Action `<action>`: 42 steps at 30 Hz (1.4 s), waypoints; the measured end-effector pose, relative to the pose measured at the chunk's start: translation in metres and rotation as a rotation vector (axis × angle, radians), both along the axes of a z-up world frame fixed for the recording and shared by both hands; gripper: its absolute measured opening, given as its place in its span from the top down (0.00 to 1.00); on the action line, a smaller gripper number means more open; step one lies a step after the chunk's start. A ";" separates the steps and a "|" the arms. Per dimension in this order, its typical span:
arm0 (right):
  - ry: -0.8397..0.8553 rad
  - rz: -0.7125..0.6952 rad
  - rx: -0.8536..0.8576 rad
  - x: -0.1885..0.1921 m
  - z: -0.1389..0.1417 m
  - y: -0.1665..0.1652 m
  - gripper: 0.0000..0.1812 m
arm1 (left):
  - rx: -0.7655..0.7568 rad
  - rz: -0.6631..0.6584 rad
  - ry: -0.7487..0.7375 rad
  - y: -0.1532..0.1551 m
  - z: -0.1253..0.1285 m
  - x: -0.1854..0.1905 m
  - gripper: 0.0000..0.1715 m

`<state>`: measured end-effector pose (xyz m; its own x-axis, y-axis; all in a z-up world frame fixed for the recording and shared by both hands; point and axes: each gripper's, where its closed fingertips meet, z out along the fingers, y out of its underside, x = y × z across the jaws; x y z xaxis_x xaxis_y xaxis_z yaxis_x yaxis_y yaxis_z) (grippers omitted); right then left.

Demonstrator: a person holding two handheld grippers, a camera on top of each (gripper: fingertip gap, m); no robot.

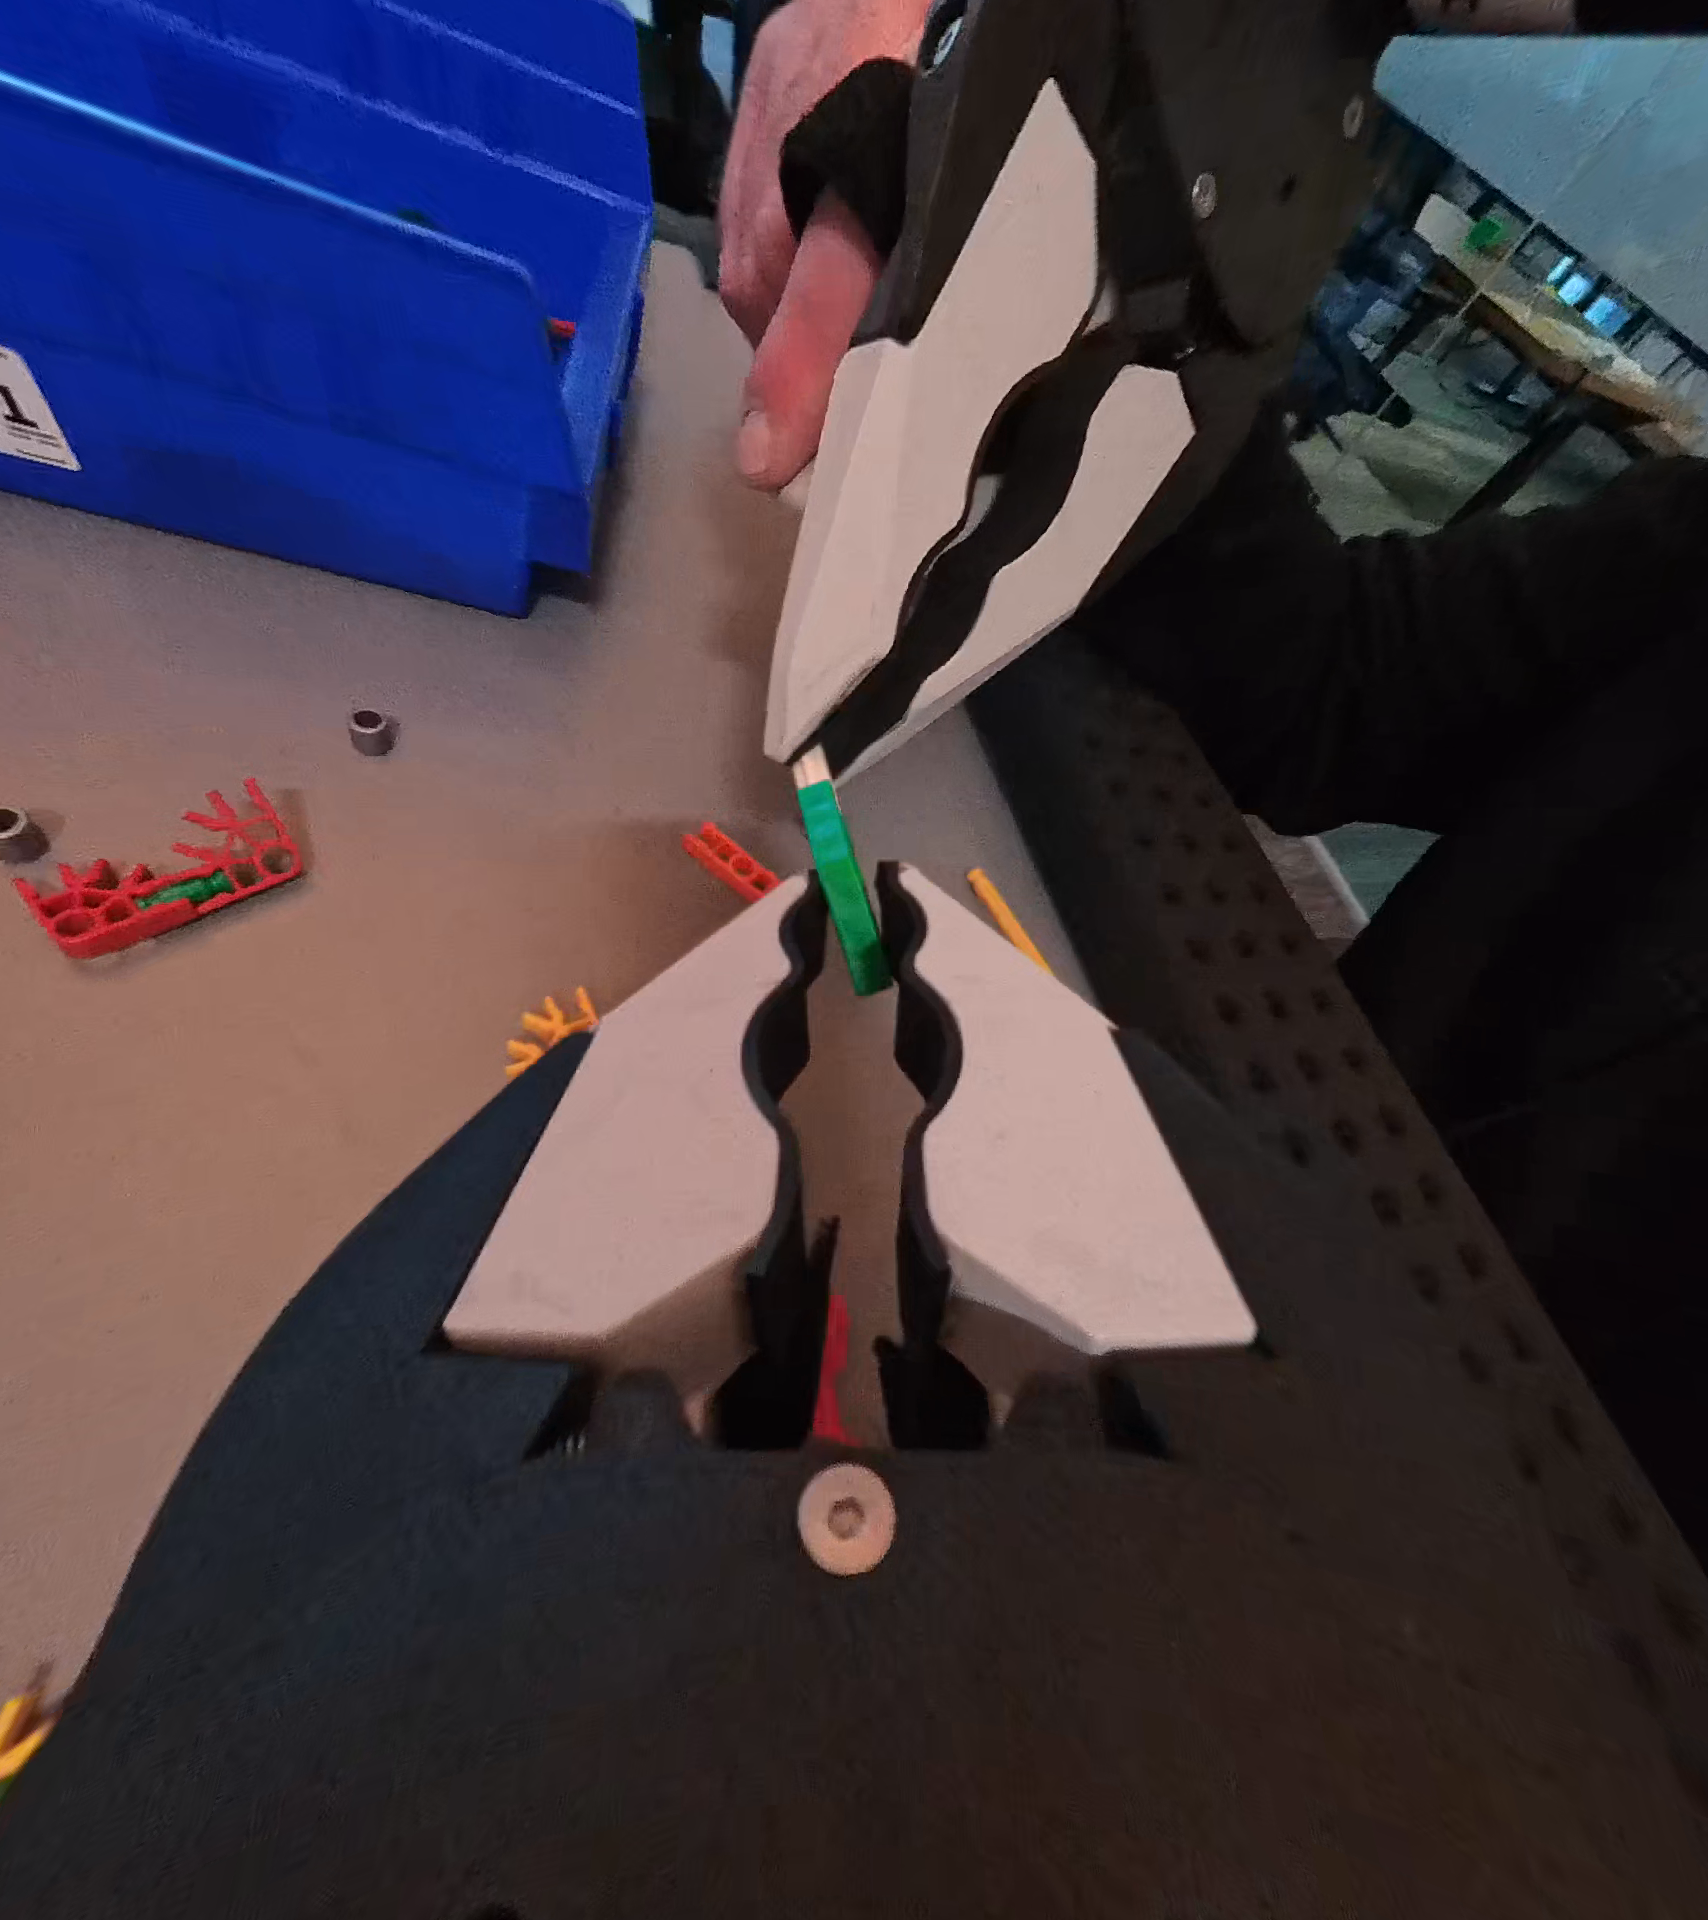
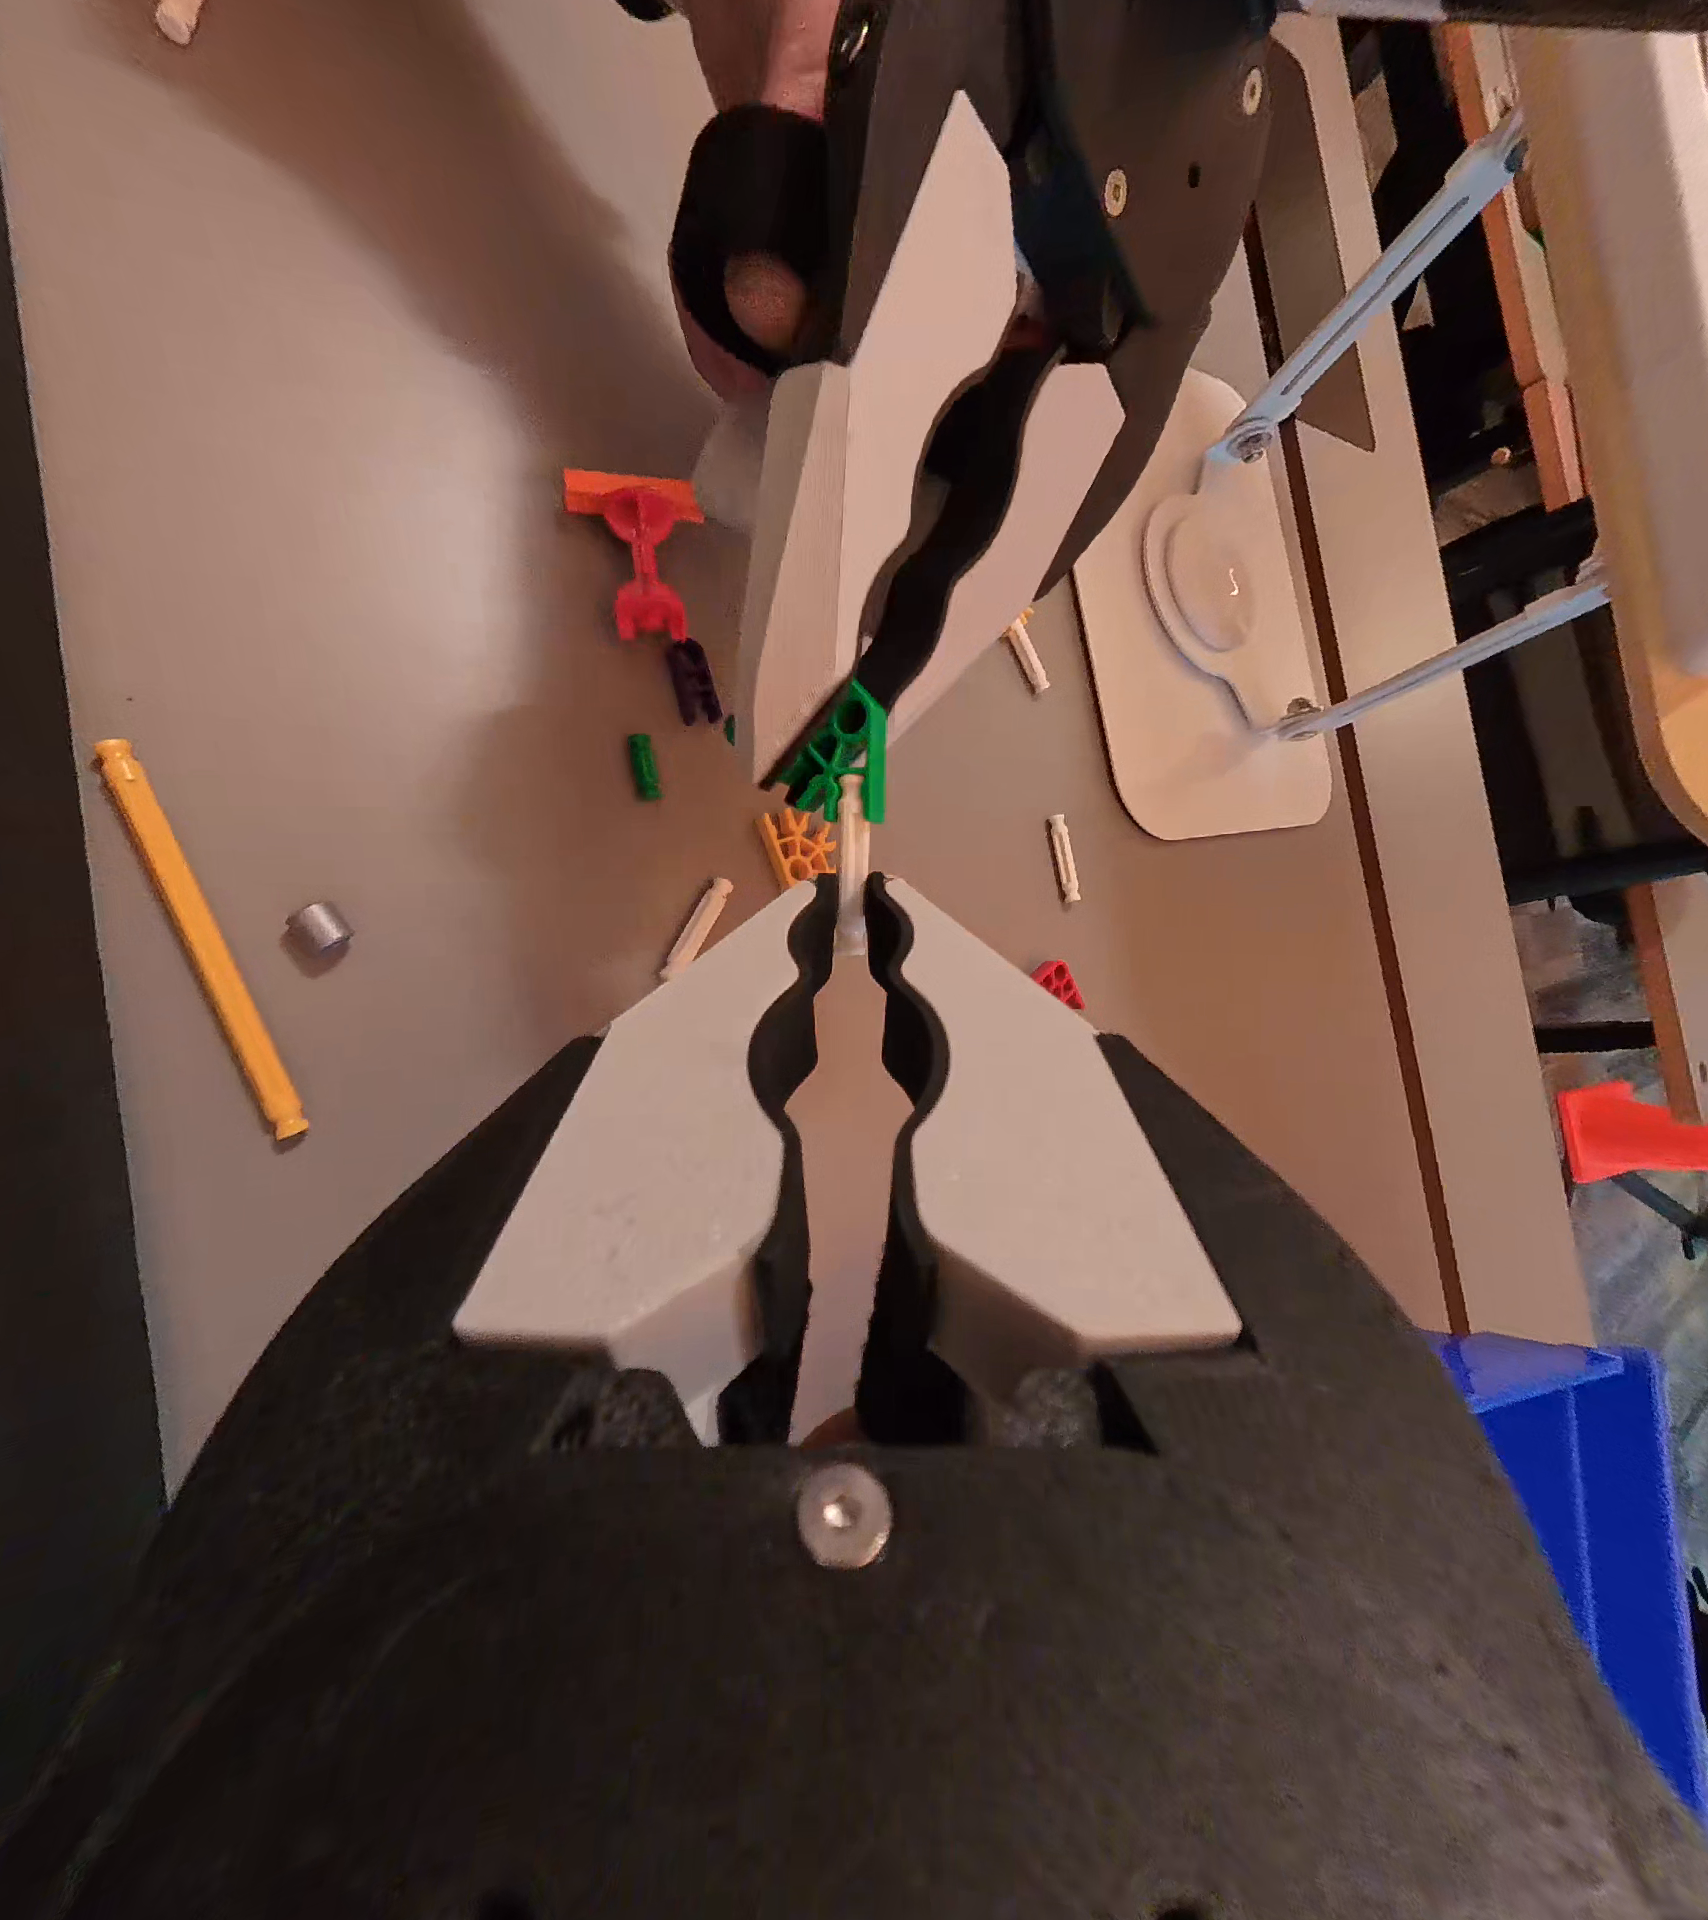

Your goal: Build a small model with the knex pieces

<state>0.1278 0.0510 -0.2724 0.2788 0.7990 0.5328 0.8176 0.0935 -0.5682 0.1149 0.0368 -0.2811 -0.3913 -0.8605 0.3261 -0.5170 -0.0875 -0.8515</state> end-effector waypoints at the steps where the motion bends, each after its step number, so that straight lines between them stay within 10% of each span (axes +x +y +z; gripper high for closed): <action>1: 0.023 -0.015 0.025 0.001 0.005 0.004 0.98 | 0.030 0.038 -0.012 0.006 0.000 0.004 0.97; 9: 0.898 -0.063 -0.084 -0.012 0.097 0.028 0.80 | -0.136 0.202 -0.483 0.032 0.090 0.004 0.97; 17: 1.246 0.031 -0.159 -0.016 0.130 0.026 0.98 | -0.235 0.230 -0.620 0.021 0.109 0.014 0.97; 30: 0.583 -0.288 0.592 -0.003 0.129 0.047 0.99 | -0.401 0.538 -0.494 0.034 0.106 0.041 0.97; 37: 0.779 -0.146 0.325 0.003 0.132 0.029 0.98 | -0.230 0.518 -0.417 0.049 0.088 0.034 0.98; 42: 0.483 0.033 -0.222 -0.030 0.031 0.001 0.98 | -0.244 0.538 -0.460 0.082 0.094 0.013 0.98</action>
<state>0.0977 0.0521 -0.2415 0.4232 0.8905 0.1672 0.4569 -0.0504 -0.8881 0.1276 0.1187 -0.1874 -0.0801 -0.8959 0.4370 0.0543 -0.4416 -0.8955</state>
